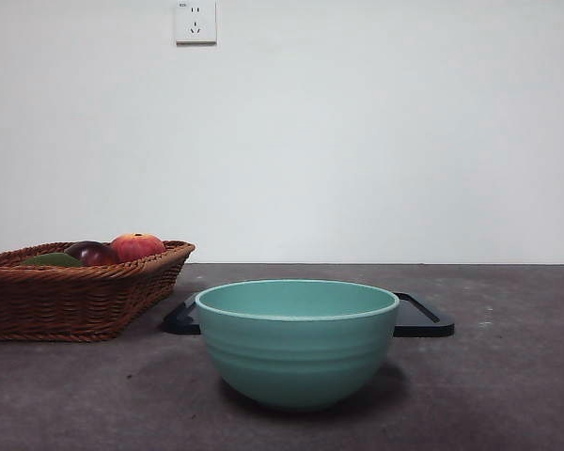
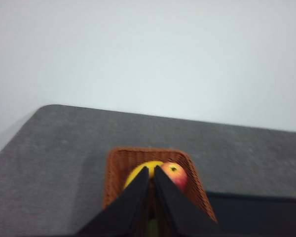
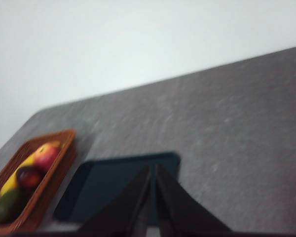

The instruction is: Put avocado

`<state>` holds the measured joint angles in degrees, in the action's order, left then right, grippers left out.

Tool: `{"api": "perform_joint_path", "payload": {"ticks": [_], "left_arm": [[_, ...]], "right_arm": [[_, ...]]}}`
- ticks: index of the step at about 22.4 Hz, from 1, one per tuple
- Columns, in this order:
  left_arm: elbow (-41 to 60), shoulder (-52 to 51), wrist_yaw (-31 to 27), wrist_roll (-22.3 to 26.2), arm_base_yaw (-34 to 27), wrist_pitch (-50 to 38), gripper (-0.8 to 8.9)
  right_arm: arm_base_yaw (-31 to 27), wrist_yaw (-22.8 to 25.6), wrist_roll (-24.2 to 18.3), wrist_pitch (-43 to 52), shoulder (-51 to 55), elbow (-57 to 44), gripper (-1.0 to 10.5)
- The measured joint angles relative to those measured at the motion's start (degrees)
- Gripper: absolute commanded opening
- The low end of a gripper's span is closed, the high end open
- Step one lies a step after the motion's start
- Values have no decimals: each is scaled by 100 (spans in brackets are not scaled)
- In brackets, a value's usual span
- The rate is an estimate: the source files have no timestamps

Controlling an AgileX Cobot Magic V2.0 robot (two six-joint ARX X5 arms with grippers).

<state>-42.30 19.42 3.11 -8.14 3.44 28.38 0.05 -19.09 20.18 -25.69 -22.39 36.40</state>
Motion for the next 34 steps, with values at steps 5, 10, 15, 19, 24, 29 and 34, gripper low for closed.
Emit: {"api": "perform_joint_path", "payload": {"ticks": [5,10,15,19,24,29,34], "left_arm": [[-310,304,767,157,407,278,15],[-382,463,863,232,922,474,15],[-393,481,1012,175,1132,634,15],[-420,479,1244,-238,1134,752,17],[-420,479,1384,-601,1134,1228,26],[-420,479,1388,-638,1134,1167,354],[-420,479,1390,-638,1134,1091,562]], "right_arm": [[24,-693,-492,-697,-647,667,11],[446,-789,-739,-1128,-1067,1016,11],[1161,-955,-1060,-1248,-1228,1071,11],[1434,-1121,-1237,-1270,-1248,1071,11],[1486,-1091,-1290,-1585,-1080,1071,12],[1486,-1088,-1290,-1617,-1021,1071,38],[1488,-837,-1290,-1631,-1021,1071,643]]}}
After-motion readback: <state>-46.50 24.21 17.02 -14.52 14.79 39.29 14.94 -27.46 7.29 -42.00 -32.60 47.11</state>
